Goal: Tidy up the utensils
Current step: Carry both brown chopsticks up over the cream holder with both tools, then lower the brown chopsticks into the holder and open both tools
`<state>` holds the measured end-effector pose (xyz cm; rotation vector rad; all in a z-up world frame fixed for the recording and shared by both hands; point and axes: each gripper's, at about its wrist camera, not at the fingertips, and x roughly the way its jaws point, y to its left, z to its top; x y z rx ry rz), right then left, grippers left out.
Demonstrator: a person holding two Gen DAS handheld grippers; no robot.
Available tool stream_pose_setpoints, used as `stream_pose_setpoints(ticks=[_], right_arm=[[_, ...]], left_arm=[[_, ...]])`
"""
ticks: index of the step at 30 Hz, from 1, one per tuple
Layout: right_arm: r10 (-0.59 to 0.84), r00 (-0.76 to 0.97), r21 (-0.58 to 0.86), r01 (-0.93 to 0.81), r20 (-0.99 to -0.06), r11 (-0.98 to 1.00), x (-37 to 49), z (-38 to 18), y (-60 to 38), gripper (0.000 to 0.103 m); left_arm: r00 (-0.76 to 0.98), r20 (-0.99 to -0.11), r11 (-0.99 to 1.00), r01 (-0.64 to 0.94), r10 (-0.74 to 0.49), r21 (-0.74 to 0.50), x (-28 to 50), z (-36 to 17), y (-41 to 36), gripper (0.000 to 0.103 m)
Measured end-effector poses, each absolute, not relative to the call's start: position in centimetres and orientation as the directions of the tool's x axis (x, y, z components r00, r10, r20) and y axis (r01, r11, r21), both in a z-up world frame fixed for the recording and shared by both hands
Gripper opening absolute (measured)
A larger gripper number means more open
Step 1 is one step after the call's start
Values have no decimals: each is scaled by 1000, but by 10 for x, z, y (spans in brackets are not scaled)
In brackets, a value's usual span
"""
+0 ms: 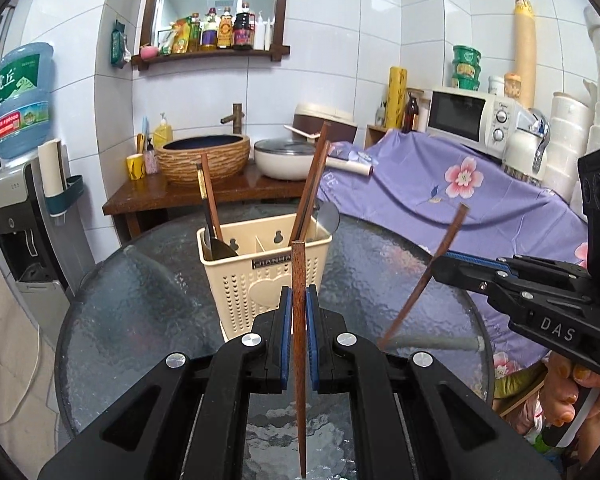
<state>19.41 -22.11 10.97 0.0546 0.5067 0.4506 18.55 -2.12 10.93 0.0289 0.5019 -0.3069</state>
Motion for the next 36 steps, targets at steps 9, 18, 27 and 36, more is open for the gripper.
stream_pose_setpoints(ticks=[9, 18, 27, 36], right_arm=[[432, 777, 134, -420, -458, 897, 192, 113, -216, 8], [455, 763, 145, -441, -459, 886, 195, 122, -216, 7], [467, 765, 115, -468, -444, 876, 207, 149, -206, 7], [481, 774, 107, -483, -413, 869, 244, 218, -196, 7]], left_arm=[[835, -473, 955, 292, -280, -51, 184, 112, -15, 7], [832, -471, 952, 300, -294, -65, 187, 119, -11, 7], [842, -445, 948, 312, -304, -58, 202, 154, -10, 7], [873, -376, 948, 312, -310, -58, 227, 225, -5, 7]])
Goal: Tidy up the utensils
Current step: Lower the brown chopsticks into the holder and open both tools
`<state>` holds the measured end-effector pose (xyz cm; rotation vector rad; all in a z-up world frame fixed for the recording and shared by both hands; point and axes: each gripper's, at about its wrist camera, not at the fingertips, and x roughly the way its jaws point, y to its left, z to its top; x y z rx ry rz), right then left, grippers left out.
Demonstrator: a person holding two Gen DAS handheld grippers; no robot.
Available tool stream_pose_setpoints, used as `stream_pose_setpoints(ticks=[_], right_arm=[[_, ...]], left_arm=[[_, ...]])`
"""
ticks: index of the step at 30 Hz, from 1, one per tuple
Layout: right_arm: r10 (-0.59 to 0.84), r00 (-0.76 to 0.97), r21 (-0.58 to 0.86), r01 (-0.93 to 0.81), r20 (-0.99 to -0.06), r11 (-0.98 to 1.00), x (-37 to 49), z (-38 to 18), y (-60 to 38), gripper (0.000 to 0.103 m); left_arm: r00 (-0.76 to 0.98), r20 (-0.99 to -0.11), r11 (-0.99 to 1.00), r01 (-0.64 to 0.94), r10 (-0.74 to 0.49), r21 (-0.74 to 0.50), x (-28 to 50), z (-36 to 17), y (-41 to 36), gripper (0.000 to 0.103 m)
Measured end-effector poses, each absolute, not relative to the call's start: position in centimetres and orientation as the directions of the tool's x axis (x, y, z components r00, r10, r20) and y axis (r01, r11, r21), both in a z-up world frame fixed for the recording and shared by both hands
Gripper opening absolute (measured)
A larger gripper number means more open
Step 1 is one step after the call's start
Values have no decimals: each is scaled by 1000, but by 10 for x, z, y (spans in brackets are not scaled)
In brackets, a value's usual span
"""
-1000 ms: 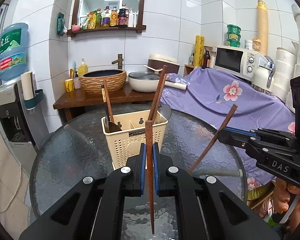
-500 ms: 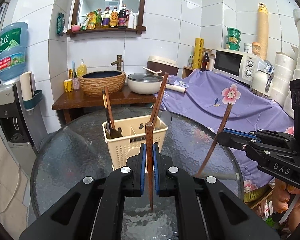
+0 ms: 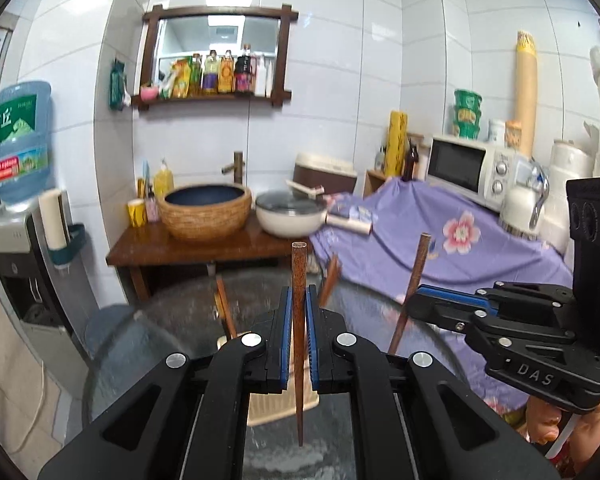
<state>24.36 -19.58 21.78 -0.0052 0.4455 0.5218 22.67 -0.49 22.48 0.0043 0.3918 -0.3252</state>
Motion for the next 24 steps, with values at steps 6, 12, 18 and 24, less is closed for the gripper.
stream_pose_setpoints(ticks=[6, 12, 18, 24], right_arm=[[452, 818, 94, -450, -355, 888, 273, 265, -188, 7], [399, 860, 48, -406, -318, 913, 300, 273, -172, 7], [370, 853, 36, -385, -369, 922, 326, 223, -159, 7], [366, 819, 73, -373, -442, 925, 341, 172, -160, 7]], left_arm=[[903, -337, 961, 274, -268, -31, 250, 260, -6, 7], [916, -331, 973, 231, -227, -30, 279, 263, -4, 7], [914, -352, 978, 208, -203, -24, 299, 231, -3, 7], [888, -416, 979, 200, -197, -37, 312, 188, 2, 7]])
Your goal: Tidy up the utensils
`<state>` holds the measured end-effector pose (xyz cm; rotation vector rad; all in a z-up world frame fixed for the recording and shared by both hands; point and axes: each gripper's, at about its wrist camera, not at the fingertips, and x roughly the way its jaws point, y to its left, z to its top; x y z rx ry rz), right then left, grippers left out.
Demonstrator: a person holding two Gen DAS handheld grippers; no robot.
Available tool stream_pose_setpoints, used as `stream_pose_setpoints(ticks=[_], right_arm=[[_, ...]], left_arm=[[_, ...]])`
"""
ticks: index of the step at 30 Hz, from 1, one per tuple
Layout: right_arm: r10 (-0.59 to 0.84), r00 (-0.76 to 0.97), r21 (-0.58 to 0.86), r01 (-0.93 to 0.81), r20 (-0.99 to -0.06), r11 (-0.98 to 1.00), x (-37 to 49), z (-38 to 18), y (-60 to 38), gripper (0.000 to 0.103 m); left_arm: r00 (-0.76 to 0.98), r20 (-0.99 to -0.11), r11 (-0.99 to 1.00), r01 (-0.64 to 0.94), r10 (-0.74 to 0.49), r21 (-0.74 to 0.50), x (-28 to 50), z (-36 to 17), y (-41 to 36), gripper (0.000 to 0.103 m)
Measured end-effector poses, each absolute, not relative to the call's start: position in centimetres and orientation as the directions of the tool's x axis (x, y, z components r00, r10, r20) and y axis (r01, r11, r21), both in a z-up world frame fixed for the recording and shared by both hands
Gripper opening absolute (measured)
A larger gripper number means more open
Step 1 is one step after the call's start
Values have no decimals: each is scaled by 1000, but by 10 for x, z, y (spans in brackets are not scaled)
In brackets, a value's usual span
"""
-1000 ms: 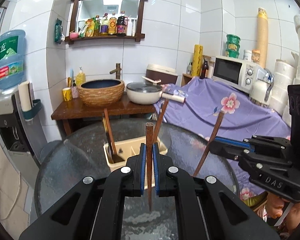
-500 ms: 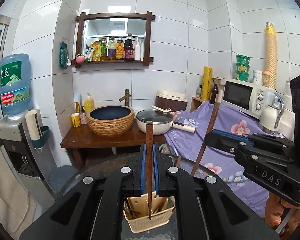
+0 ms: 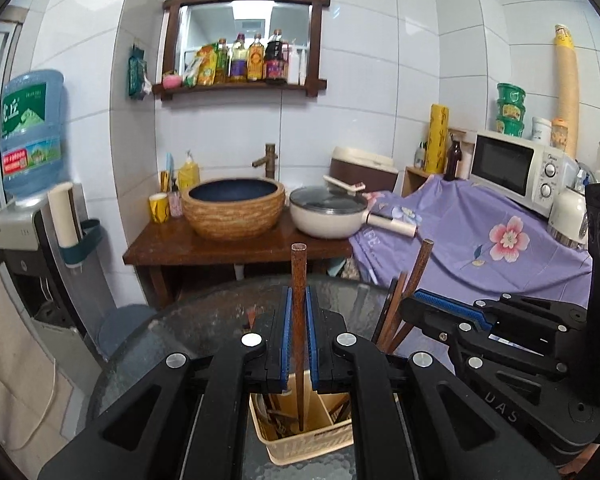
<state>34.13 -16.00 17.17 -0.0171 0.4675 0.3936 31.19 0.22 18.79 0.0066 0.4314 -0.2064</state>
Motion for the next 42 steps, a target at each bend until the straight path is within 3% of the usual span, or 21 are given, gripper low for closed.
stream_pose_setpoints(ticks=[8, 17, 19, 20, 21, 23, 25, 26, 27, 33, 42], right_arm=[[357, 792, 94, -360, -495, 928, 350, 133, -160, 7], [355, 795, 97, -355, -493, 930, 343, 125, -166, 12], [367, 802, 106, -361, -472, 926, 334, 128, -171, 26], [371, 809, 110, -363, -456, 925, 328, 130, -174, 39], [371, 819, 109, -362, -437, 926, 321, 131, -177, 43], [369, 841, 101, -360, -396, 928, 299, 133, -186, 44], [372, 855, 106, -359, -361, 927, 278, 132, -195, 61], [373, 863, 108, -358, -342, 927, 267, 130, -199, 75], [369, 872, 105, -354, -323, 929, 255, 127, -203, 79], [337, 914, 63, -332, -226, 941, 171, 95, -218, 93], [254, 954, -21, -261, -160, 965, 65, 29, -215, 97]], left_arm=[[851, -489, 980, 187, -193, -62, 324, 145, 10, 7], [845, -491, 977, 204, -210, -67, 319, 138, 16, 9], [849, -479, 974, 213, -222, -74, 312, 141, 18, 20], [854, -465, 972, 217, -233, -89, 304, 143, 21, 37], [860, -450, 970, 219, -243, -106, 298, 144, 24, 54], [872, -418, 967, 217, -254, -134, 281, 143, 30, 62], [887, -392, 969, 210, -245, -131, 256, 137, 34, 75], [895, -378, 971, 205, -238, -127, 247, 134, 35, 88], [908, -353, 973, 195, -227, -125, 234, 130, 37, 95], [960, -215, 982, 166, -181, -87, 147, 97, 41, 96], [981, -177, 996, 78, -82, -32, 49, 38, 37, 96]])
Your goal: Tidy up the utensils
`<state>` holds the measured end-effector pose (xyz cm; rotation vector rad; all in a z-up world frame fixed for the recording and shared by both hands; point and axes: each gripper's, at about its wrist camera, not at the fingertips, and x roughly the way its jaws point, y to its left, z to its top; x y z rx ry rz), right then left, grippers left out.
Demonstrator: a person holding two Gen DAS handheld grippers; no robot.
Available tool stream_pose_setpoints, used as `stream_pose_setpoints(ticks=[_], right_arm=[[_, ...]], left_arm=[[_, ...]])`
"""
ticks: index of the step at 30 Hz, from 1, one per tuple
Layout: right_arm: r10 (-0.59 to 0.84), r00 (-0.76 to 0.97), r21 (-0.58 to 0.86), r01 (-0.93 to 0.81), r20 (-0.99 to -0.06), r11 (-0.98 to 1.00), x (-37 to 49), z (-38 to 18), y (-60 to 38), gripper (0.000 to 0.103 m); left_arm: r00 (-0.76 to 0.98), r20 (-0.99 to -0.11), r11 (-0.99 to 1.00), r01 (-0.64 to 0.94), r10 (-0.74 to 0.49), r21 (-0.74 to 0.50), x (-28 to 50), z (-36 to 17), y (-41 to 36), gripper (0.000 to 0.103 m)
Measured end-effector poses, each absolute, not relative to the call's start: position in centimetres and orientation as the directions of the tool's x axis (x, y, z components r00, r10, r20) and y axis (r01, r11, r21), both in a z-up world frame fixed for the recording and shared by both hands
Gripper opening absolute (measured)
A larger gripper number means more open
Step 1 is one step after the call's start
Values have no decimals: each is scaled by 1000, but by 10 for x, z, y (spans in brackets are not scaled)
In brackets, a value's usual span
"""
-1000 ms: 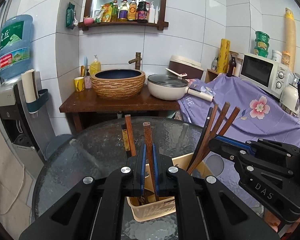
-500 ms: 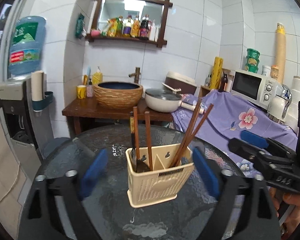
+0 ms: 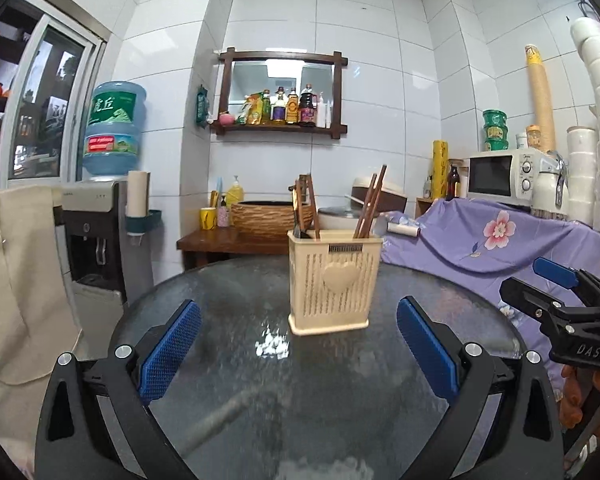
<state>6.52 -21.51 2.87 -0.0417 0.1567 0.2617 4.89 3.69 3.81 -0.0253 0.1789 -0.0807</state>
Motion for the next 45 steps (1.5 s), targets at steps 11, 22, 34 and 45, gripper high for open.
stream_pose_setpoints(ticks=[11, 22, 34, 45], right_arm=[[230, 950, 67, -221, -213, 973, -3, -16, -227, 97], [217, 957, 67, -208, -192, 976, -31, -16, -233, 97], [214, 965, -21, -219, -150, 975, -42, -3, -222, 97], [216, 965, -23, -221, -152, 975, -42, -2, -222, 97]], left_arm=[[969, -219, 986, 85, -116, -146, -10, 5, 38, 96], [971, -224, 990, 63, -90, -125, -31, -1, 35, 96], [976, -199, 988, 63, -90, -140, -34, 7, 35, 96], [976, -204, 990, 49, -75, -129, -36, 10, 38, 96]])
